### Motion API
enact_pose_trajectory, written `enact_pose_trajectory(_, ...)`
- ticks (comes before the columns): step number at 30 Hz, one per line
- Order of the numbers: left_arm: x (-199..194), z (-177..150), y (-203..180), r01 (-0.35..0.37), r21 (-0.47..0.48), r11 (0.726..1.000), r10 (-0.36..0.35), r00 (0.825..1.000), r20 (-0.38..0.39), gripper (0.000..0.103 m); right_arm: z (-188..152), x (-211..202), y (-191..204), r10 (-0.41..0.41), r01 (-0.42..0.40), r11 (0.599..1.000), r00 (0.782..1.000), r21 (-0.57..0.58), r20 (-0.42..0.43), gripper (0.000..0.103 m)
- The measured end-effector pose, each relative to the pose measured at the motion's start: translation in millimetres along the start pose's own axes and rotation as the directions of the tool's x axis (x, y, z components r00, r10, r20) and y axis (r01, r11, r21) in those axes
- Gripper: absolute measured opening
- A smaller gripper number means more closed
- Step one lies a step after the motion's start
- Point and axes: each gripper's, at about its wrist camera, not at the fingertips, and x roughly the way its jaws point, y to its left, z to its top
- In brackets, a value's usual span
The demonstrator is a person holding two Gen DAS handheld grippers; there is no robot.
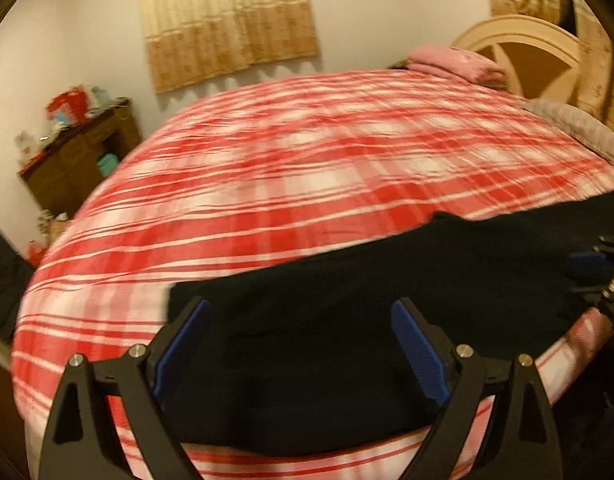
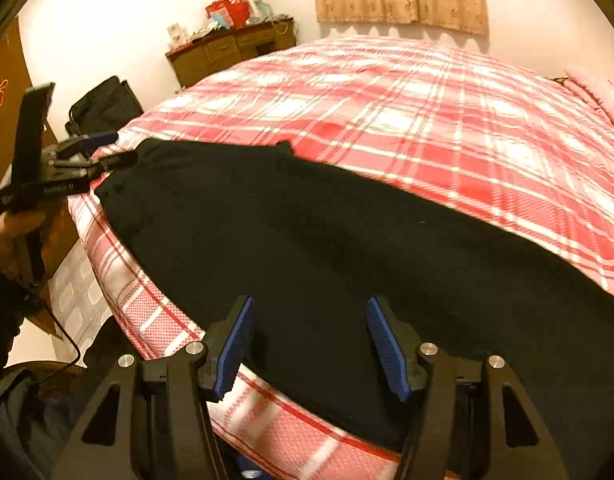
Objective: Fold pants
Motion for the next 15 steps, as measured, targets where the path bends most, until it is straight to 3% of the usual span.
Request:
enact_pose_trajectory(3, 15.2, 1.7, -26.3, 0.034, 0.044, 0.998, -0.033, 0.999, -0.023, 0.095, -7.0, 7.1, -29.3, -0.032, 0.035, 0.994, 0.999, 0.101, -0.039, 0.061)
enact_pose_trajectory(5, 26.6, 2.6, -43.9, 0.055, 0.062, 0.997, -0.052, 0.997, -0.051, 0.095, -9.4, 1.7, -41.0, 0.035, -0.033, 0.990, 0.999, 0.140, -0.011, 0.060)
enact_pose_trajectory(7, 27.6, 3.1, -56.1, 0.078, 0.073, 0.994, -0.074, 0.996, -0.057, 0.095, -8.2, -11.1, -43.3, 0.039, -0.040, 0.987, 0.999, 0.153, 0.006, 0.060)
enact_pose_trajectory(11, 28.9, 9.5, -82.0, 0.126, 0.100, 0.987, -0.121, 0.991, -0.055, 0.095, -14.9, -50.0, -61.5, -0.054, 0.041, 0.988, 0.995, 0.147, 0.086, 0.061)
enact_pose_trajectory(15, 31.4, 13.7, -101.6, 0.158, 0.112, 0.981, -0.154, 0.987, -0.049, 0.095, -36.1, -102.9, -119.6, -0.159, 0.105, 0.944, 0.975, 0.313, 0.152, 0.060)
